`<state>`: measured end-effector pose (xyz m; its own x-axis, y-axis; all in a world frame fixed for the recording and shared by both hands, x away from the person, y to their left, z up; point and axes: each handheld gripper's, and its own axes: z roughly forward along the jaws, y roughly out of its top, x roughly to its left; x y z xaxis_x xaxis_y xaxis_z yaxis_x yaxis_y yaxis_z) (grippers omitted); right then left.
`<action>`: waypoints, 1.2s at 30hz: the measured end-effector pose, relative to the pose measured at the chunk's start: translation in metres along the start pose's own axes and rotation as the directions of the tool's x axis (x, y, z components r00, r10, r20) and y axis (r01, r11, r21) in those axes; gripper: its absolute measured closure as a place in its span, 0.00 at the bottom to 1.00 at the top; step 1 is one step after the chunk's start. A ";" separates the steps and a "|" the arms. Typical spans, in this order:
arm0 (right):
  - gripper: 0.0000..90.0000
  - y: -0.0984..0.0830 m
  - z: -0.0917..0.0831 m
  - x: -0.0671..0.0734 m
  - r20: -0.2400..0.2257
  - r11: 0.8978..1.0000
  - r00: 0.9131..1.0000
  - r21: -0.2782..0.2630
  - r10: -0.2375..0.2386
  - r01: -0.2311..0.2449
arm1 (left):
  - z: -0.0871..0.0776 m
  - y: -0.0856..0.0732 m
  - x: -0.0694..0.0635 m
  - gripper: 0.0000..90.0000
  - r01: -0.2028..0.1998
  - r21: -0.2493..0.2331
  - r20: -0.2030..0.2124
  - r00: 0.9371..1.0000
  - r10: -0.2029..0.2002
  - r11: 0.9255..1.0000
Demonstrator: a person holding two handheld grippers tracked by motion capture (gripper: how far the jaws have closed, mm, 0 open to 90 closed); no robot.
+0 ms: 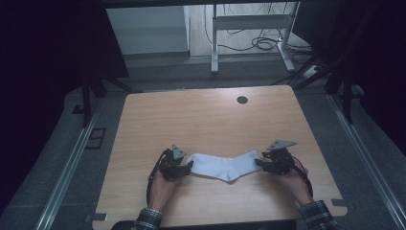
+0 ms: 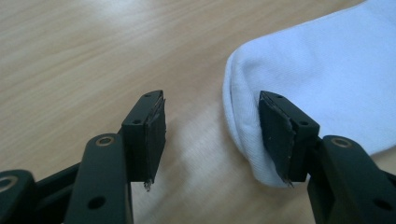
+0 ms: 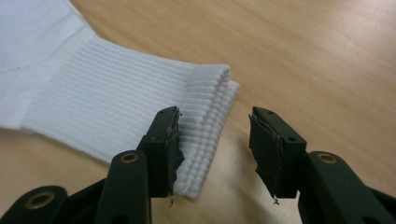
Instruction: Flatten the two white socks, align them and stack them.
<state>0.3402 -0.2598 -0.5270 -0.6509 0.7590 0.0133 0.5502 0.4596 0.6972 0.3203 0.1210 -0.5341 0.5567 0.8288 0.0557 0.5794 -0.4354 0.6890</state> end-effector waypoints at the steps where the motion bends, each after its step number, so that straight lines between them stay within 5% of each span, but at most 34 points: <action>1: 0.58 0.002 0.002 -0.002 0.006 1.000 1.000 -0.002 -0.001 0.001 | 0.002 0.001 0.002 0.47 0.005 -0.002 -0.004 1.000 -0.005 1.000; 11: 0.50 0.012 0.018 -0.011 0.027 0.998 0.999 -0.050 0.026 -0.025 | 0.001 0.002 0.013 0.40 0.073 -0.051 -0.008 0.997 -0.074 0.996; 14: 0.45 0.014 0.004 -0.006 0.006 0.998 1.000 -0.068 0.014 -0.014 | -0.016 0.001 0.014 0.35 0.106 -0.101 0.056 0.993 -0.100 0.989; 18: 0.40 0.010 -0.014 0.002 -0.005 0.996 0.999 -0.081 -0.032 0.031 | -0.029 -0.010 0.008 0.30 0.078 -0.083 0.092 0.993 -0.070 0.993; 23: 0.30 -0.002 -0.029 0.005 -0.034 0.997 0.999 -0.076 -0.023 0.020 | -0.036 -0.022 0.001 0.24 0.040 -0.052 0.108 0.994 -0.034 0.998; 36: 0.15 -0.044 -0.031 0.003 -0.037 0.999 0.999 0.028 -0.037 0.038 | -0.034 -0.042 -0.019 0.14 -0.004 0.050 0.115 0.993 -0.002 0.999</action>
<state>0.2980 -0.2924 -0.5355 -0.6896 0.7240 0.0138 0.5392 0.5006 0.6772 0.2651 0.1359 -0.5396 0.6205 0.7837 -0.0291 0.6063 -0.4558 0.6516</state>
